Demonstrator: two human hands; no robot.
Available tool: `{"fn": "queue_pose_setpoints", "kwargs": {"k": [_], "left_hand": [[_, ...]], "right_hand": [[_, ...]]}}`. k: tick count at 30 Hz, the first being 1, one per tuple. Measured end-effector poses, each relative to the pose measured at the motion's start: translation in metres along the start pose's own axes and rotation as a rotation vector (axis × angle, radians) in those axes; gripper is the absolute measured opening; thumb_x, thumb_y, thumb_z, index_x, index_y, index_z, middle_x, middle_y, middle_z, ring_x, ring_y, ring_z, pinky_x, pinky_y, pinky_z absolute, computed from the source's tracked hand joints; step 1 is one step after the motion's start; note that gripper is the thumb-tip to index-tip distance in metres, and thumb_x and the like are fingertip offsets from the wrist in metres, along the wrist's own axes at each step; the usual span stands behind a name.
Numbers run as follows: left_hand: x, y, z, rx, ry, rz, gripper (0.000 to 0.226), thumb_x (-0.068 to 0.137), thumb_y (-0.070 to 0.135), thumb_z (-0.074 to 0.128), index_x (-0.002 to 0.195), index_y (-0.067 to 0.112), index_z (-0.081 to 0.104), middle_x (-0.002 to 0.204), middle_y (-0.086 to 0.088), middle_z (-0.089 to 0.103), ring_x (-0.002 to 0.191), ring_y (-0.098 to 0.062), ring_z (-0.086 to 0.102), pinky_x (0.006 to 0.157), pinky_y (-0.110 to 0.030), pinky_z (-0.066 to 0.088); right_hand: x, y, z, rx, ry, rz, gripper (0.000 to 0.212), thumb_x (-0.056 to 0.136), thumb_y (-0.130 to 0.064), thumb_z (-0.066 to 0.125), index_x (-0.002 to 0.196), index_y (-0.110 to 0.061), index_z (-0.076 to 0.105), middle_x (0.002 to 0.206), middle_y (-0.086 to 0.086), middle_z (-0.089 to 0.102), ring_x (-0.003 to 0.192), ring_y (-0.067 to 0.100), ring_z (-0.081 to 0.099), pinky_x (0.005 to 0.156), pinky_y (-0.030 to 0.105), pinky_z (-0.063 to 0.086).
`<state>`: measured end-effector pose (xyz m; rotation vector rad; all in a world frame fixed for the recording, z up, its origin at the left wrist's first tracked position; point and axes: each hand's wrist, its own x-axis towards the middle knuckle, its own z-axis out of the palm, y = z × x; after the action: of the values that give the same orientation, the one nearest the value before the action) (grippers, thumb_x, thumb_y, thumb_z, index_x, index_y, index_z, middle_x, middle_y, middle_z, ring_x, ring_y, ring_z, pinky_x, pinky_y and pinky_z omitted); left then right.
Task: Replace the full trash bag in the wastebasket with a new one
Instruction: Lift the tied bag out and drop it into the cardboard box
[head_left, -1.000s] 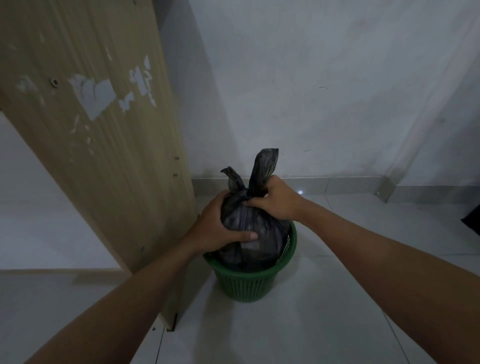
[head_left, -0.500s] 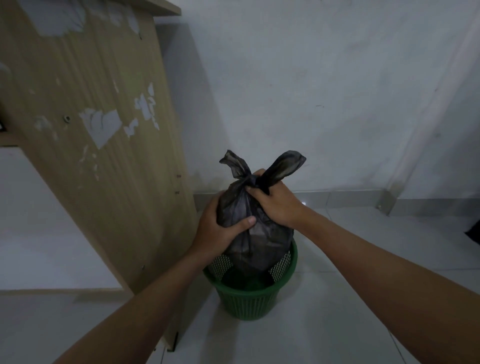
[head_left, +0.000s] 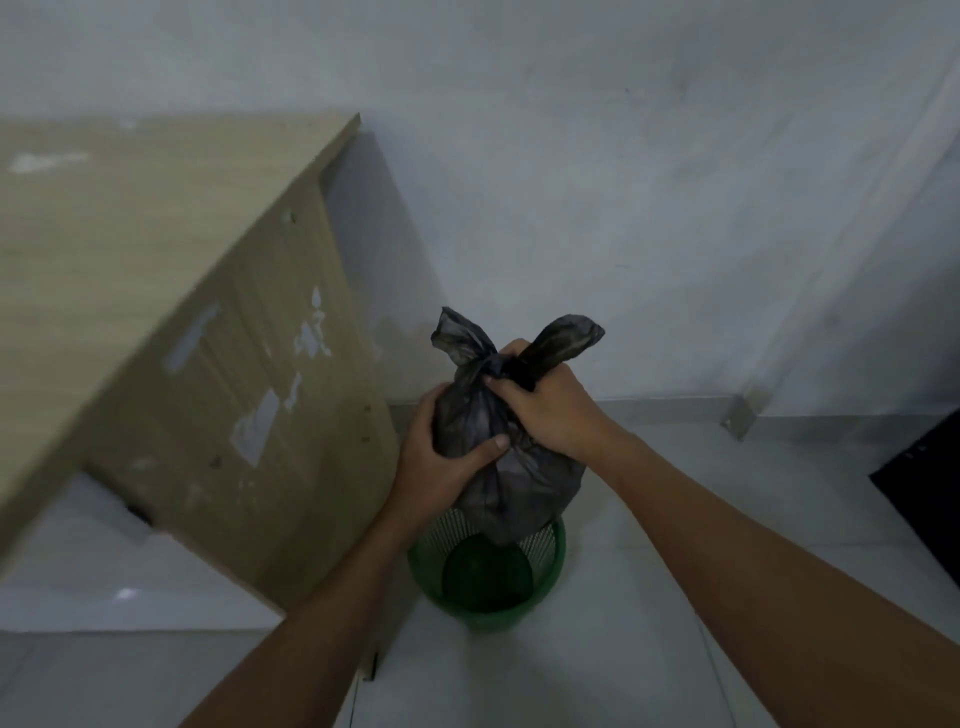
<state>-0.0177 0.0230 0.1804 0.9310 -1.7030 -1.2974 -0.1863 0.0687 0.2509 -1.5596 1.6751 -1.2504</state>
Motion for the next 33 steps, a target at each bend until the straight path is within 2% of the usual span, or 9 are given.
{"fn": "queue_pose_setpoints", "kwargs": {"k": [7, 11, 13, 17, 19, 23, 26, 30, 33], "left_hand": [[0.004, 0.172, -0.005, -0.060, -0.016, -0.082, 0.084, 0.073, 0.046, 0.091, 0.145, 0.027, 0.051, 0.140, 0.007, 0.062, 0.127, -0.011, 0.063, 0.108, -0.044, 0.054], [0.006, 0.273, -0.015, -0.067, -0.022, -0.096, 0.070, 0.078, 0.032, 0.091, 0.136, 0.037, 0.052, 0.134, 0.012, 0.064, 0.122, -0.004, 0.064, 0.105, -0.039, 0.055], [0.008, 0.312, -0.027, -0.058, -0.042, -0.100, 0.072, 0.074, 0.041, 0.091, 0.133, 0.045, 0.050, 0.133, 0.015, 0.063, 0.122, -0.004, 0.063, 0.105, -0.039, 0.055], [0.012, 0.386, -0.066, -0.019, -0.067, -0.083, 0.095, 0.062, 0.069, 0.087, 0.142, 0.038, 0.047, 0.140, 0.008, 0.058, 0.128, -0.013, 0.060, 0.107, -0.046, 0.053], [0.015, 0.416, -0.086, 0.001, -0.067, -0.049, 0.095, 0.063, 0.071, 0.086, 0.143, 0.036, 0.048, 0.140, 0.007, 0.058, 0.128, -0.013, 0.060, 0.107, -0.047, 0.053], [0.012, 0.461, -0.122, -0.015, -0.080, 0.002, 0.084, 0.069, 0.062, 0.087, 0.140, 0.035, 0.050, 0.135, 0.013, 0.062, 0.124, -0.005, 0.063, 0.105, -0.042, 0.055], [0.000, 0.485, -0.150, -0.026, -0.061, 0.015, 0.080, 0.072, 0.052, 0.088, 0.140, 0.036, 0.049, 0.136, 0.012, 0.061, 0.124, -0.005, 0.062, 0.106, -0.040, 0.055], [-0.018, 0.510, -0.190, -0.029, -0.047, 0.017, 0.082, 0.076, 0.045, 0.089, 0.144, 0.033, 0.047, 0.140, 0.009, 0.059, 0.127, -0.008, 0.061, 0.108, -0.041, 0.054], [-0.036, 0.523, -0.228, -0.033, -0.038, 0.021, 0.081, 0.077, 0.041, 0.089, 0.145, 0.032, 0.046, 0.140, 0.011, 0.059, 0.127, -0.007, 0.061, 0.108, -0.041, 0.054]], "right_hand": [[0.014, -0.156, -0.087, -0.051, 0.029, 0.118, 0.004, 0.099, -0.028, 0.064, 0.100, -0.024, 0.062, 0.092, -0.009, 0.068, 0.083, -0.009, 0.063, 0.067, 0.005, 0.043], [0.023, -0.252, -0.131, -0.109, 0.042, 0.137, 0.004, 0.098, -0.029, 0.065, 0.096, -0.030, 0.063, 0.091, -0.010, 0.068, 0.084, -0.004, 0.064, 0.072, 0.016, 0.048], [0.026, -0.292, -0.145, -0.120, 0.048, 0.151, 0.006, 0.098, -0.029, 0.065, 0.094, -0.032, 0.062, 0.091, -0.008, 0.069, 0.085, -0.001, 0.065, 0.073, 0.020, 0.049], [0.030, -0.375, -0.163, -0.116, 0.063, 0.145, 0.003, 0.099, -0.026, 0.065, 0.098, -0.024, 0.063, 0.092, -0.005, 0.068, 0.084, 0.000, 0.064, 0.070, 0.014, 0.048], [0.034, -0.413, -0.167, -0.112, 0.066, 0.138, 0.006, 0.099, -0.025, 0.065, 0.095, -0.027, 0.062, 0.091, -0.007, 0.067, 0.082, -0.004, 0.063, 0.067, 0.010, 0.044], [0.039, -0.472, -0.163, -0.091, 0.060, 0.130, 0.015, 0.098, -0.027, 0.065, 0.087, -0.036, 0.060, 0.089, -0.007, 0.068, 0.082, -0.001, 0.065, 0.069, 0.015, 0.047], [0.036, -0.510, -0.150, -0.082, 0.051, 0.109, 0.017, 0.098, -0.027, 0.065, 0.087, -0.037, 0.059, 0.089, -0.008, 0.067, 0.082, -0.002, 0.063, 0.067, 0.013, 0.044], [0.030, -0.550, -0.128, -0.050, 0.033, 0.114, 0.008, 0.097, -0.031, 0.066, 0.092, -0.034, 0.061, 0.094, -0.005, 0.069, 0.089, 0.007, 0.066, 0.072, 0.022, 0.047], [0.026, -0.583, -0.101, -0.039, 0.001, 0.102, 0.012, 0.097, -0.031, 0.065, 0.088, -0.036, 0.061, 0.094, -0.006, 0.069, 0.090, 0.008, 0.066, 0.073, 0.024, 0.046]]}}
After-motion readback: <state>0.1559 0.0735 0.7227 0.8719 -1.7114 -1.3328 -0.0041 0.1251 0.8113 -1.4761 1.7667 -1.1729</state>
